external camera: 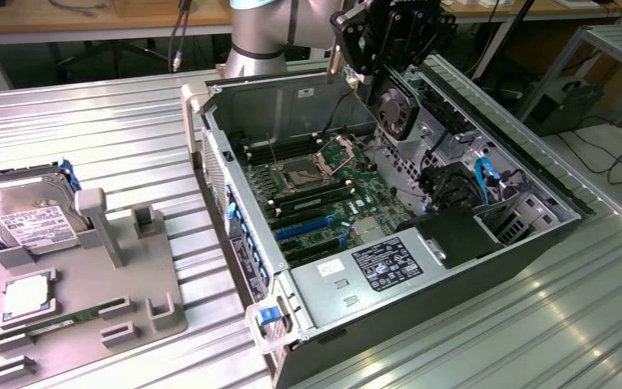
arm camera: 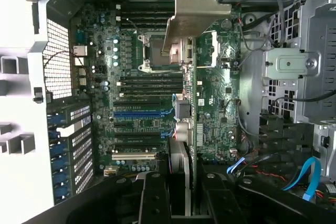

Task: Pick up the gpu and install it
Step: 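Insert the gpu into the slot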

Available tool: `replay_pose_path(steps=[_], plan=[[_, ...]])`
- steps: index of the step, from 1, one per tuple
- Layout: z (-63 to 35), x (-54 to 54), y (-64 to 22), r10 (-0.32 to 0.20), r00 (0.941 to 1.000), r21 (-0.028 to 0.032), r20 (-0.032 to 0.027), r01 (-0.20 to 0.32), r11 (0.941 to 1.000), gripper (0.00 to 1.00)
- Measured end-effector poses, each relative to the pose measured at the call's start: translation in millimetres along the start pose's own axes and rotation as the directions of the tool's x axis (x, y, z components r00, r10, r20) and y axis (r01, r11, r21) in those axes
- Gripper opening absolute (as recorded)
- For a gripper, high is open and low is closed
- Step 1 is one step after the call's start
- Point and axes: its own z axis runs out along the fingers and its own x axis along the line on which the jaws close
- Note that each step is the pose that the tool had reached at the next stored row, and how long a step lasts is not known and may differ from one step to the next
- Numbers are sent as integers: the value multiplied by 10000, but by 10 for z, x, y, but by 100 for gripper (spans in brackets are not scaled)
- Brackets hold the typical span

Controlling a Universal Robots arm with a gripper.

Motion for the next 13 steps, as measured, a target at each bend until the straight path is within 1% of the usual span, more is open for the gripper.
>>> replay_pose_path(steps=[4,6,7,11,13], plan=[[1,0,0,-74,10000,-4,2,74,10000,29],[0,-1,0,-278,9996,-10,9,278,9996,29],[0,0,0,-477,9989,-18,16,477,9989,29],[0,0,0,-906,9959,-35,32,907,9959,29],[0,0,0,-1041,9946,-39,36,1041,9946,29]])
